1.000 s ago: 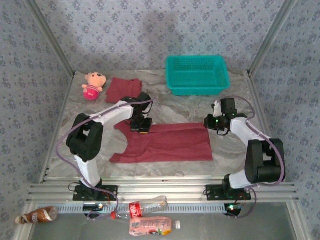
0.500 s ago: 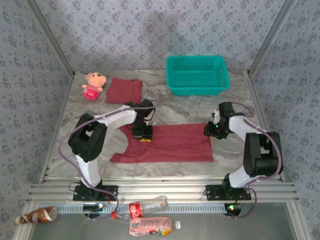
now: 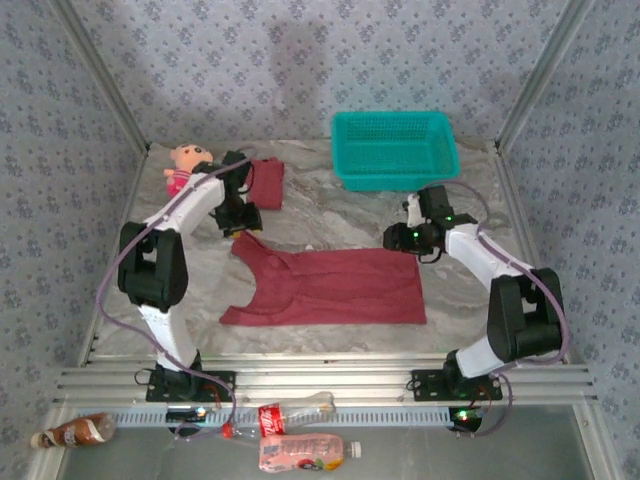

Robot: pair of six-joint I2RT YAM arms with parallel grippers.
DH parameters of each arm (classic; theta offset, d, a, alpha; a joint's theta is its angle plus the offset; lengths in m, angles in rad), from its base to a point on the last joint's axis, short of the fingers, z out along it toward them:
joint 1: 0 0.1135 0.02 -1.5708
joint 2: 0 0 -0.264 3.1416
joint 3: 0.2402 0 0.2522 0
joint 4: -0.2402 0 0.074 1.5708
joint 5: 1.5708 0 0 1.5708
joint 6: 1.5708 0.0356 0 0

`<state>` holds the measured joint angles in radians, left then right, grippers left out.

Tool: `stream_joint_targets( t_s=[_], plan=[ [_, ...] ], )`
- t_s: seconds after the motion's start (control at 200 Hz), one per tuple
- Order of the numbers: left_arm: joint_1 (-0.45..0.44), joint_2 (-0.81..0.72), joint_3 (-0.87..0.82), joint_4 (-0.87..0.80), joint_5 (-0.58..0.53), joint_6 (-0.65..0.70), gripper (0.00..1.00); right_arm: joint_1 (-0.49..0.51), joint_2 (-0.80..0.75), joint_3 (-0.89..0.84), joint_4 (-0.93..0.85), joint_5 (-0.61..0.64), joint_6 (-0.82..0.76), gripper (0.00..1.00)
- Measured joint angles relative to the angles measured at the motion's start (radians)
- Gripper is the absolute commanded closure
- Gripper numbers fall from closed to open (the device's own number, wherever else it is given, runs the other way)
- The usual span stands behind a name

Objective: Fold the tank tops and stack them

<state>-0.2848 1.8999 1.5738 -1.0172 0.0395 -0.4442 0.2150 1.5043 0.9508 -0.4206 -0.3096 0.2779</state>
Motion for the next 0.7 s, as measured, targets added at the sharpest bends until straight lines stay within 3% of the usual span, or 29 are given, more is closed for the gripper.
stream_joint_targets(
  t_s=[0.32,0.58,0.7],
  plan=[
    [-0.017,0.186,0.085,-0.038,-0.123,0.043,0.54,0.035,0.100,-0.042,0.060,0.008,0.033,0.45],
    [-0.017,0.206,0.114,-0.038,-0.151,0.081,0.79,0.031,0.116,-0.060,0.071,0.011,0.033,0.45],
    [-0.017,0.206,0.115,-0.039,-0.168,0.092,0.83,0.027,0.122,-0.067,0.082,0.011,0.033,0.46]
  ],
)
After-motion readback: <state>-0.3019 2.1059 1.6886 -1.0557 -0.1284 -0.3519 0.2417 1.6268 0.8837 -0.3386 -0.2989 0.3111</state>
